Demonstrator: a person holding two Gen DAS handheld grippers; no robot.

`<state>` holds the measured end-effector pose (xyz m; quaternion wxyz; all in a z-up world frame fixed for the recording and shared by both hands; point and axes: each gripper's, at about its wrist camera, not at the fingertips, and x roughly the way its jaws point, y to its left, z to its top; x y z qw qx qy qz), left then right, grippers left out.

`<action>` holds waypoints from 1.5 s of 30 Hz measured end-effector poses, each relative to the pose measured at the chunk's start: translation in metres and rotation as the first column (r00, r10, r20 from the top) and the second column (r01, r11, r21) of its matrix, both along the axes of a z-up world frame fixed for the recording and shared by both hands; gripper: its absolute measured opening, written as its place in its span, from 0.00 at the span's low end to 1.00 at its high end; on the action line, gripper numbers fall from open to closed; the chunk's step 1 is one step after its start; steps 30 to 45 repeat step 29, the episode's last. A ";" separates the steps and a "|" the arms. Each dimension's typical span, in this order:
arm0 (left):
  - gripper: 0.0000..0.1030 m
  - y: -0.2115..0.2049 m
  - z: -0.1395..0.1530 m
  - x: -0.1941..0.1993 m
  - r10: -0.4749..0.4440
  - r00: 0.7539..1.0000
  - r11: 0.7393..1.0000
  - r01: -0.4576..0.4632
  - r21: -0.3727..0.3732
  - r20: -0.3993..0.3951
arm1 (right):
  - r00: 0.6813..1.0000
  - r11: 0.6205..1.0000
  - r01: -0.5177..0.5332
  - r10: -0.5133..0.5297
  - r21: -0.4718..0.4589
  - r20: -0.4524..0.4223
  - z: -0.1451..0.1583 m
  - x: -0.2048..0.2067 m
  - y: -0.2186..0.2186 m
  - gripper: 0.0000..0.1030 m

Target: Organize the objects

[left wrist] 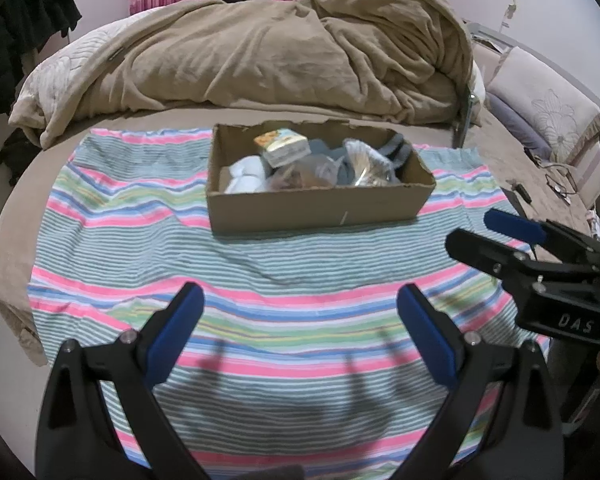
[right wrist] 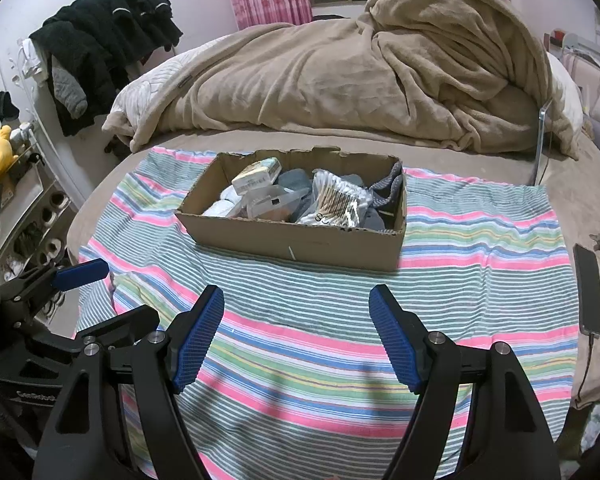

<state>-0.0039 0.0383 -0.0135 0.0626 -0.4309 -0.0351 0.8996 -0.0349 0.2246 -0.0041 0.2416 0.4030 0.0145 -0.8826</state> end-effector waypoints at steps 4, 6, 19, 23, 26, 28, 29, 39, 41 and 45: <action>0.95 -0.002 0.000 -0.001 0.002 1.000 1.000 -0.002 0.004 0.000 | 1.000 1.000 0.001 -0.001 0.002 0.001 0.000 0.000 0.000 0.76; 0.95 -0.001 -0.001 -0.001 0.002 1.000 1.000 -0.002 0.005 0.003 | 1.000 1.000 0.001 -0.001 0.003 0.003 -0.002 -0.001 0.000 0.76; 0.95 -0.003 -0.003 -0.004 0.004 1.000 1.000 -0.004 0.011 0.012 | 1.000 1.000 0.002 -0.002 0.009 0.005 -0.003 -0.003 -0.002 0.76; 0.95 -0.002 -0.004 -0.005 -0.003 1.000 1.000 0.003 0.012 0.012 | 1.000 1.000 0.002 -0.002 0.005 0.006 -0.003 -0.003 -0.002 0.76; 0.95 -0.001 -0.006 -0.006 -0.007 1.000 1.000 0.007 0.011 0.011 | 1.000 1.000 0.000 0.000 0.007 0.009 -0.004 -0.005 -0.003 0.76; 0.95 -0.001 -0.006 -0.007 -0.006 1.000 1.000 0.006 0.010 0.011 | 1.000 1.000 -0.001 0.001 0.009 0.012 -0.005 -0.006 -0.003 0.76; 0.95 -0.002 -0.007 -0.009 -0.004 1.000 1.000 0.004 0.010 0.012 | 1.000 1.000 -0.001 0.001 0.010 0.013 -0.005 -0.006 -0.003 0.76; 0.95 -0.002 -0.007 -0.009 -0.004 1.000 1.000 0.004 0.010 0.012 | 1.000 1.000 -0.001 0.001 0.010 0.013 -0.005 -0.006 -0.003 0.76; 0.95 -0.002 -0.007 -0.009 -0.004 1.000 1.000 0.004 0.010 0.012 | 1.000 1.000 -0.001 0.001 0.010 0.013 -0.005 -0.006 -0.003 0.76; 0.95 -0.002 -0.007 -0.009 -0.004 1.000 1.000 0.004 0.010 0.012 | 1.000 1.000 -0.001 0.001 0.010 0.013 -0.005 -0.006 -0.003 0.76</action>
